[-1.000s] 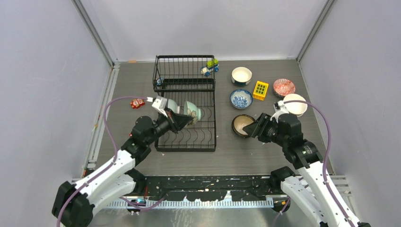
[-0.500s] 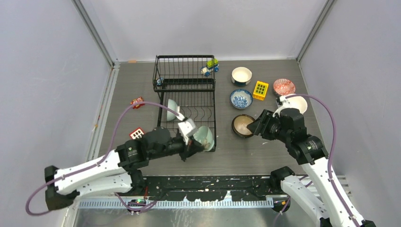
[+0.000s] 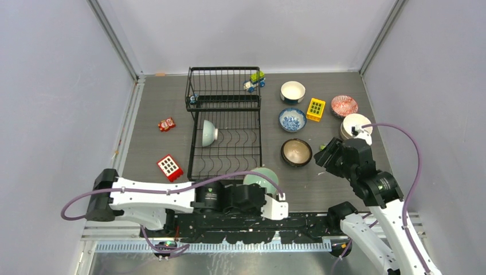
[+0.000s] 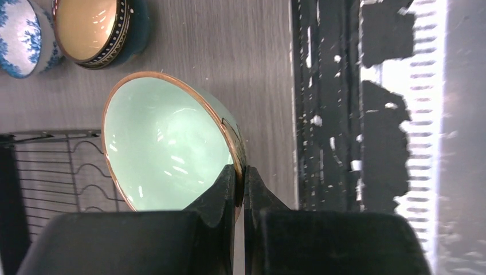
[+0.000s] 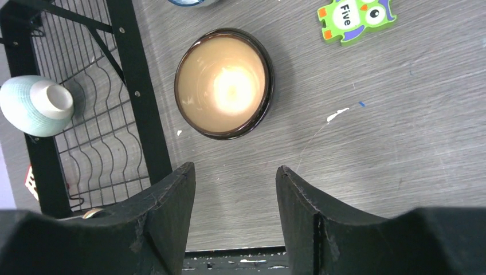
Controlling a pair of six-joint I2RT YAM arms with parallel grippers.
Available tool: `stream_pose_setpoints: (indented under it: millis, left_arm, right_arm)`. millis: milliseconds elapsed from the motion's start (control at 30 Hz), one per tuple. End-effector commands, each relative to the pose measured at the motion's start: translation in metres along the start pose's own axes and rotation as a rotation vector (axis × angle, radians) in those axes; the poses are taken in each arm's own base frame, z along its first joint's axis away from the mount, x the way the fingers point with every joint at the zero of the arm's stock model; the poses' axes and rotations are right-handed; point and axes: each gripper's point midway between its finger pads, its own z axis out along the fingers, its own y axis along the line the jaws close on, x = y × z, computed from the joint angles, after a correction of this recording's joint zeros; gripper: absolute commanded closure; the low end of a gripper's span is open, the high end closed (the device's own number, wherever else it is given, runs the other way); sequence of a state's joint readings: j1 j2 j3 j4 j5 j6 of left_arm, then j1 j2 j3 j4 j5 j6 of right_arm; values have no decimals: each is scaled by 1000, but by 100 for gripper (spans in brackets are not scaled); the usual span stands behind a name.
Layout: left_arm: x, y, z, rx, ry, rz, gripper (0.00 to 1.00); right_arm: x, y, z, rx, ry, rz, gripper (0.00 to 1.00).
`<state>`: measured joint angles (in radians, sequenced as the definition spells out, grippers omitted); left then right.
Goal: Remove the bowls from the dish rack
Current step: Pick up the bowl from the dish rack.
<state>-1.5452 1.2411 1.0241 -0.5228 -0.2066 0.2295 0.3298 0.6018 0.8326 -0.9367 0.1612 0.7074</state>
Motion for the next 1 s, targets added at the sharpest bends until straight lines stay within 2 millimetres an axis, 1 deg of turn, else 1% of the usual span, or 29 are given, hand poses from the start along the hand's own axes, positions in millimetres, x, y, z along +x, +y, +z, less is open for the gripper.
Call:
stream_pose_setpoints:
  millis: [0, 100, 167, 200, 267, 333, 433, 500, 600, 633, 767, 833, 967]
  left_arm:
    - [-19, 20, 0, -67, -6, 234, 100]
    - [-6, 16, 7, -75, 25, 309, 100]
    - [-3, 13, 8, -78, 12, 341, 100]
    - [-4, 12, 9, -80, -2, 352, 100]
    - [-7, 8, 9, -77, -26, 370, 100]
    - [-10, 2, 11, -67, -41, 400, 100]
    - [-11, -2, 13, -57, -45, 425, 100]
    - [-13, -3, 13, -58, -55, 430, 100]
    - [-19, -3, 12, -70, -85, 426, 100]
    - [-21, -3, 11, -71, -91, 425, 100]
    - [-22, -4, 8, -75, -100, 426, 100]
    - [-23, -4, 7, -80, -106, 422, 100]
    - [-26, -3, 3, -89, -127, 401, 100]
  right_arm:
    - [-3, 11, -10, -53, -5, 49, 41]
    - [20, 49, -18, -266, 151, 15, 40]
    - [38, 73, -30, -408, 280, -26, 35]
    - [45, 76, -33, -428, 333, -51, 33]
    - [54, 74, -35, -413, 399, -122, 32]
    - [61, 74, -36, -400, 413, -197, 31]
    - [72, 82, -38, -387, 445, -294, 31]
    - [80, 85, -36, -361, 457, -353, 31]
    - [88, 79, -26, -280, 460, -433, 32]
    - [90, 78, -23, -266, 466, -445, 33]
    - [107, 84, -22, -284, 500, -486, 35]
    - [110, 83, -18, -262, 500, -504, 36]
    - [118, 85, -14, -262, 512, -511, 44]
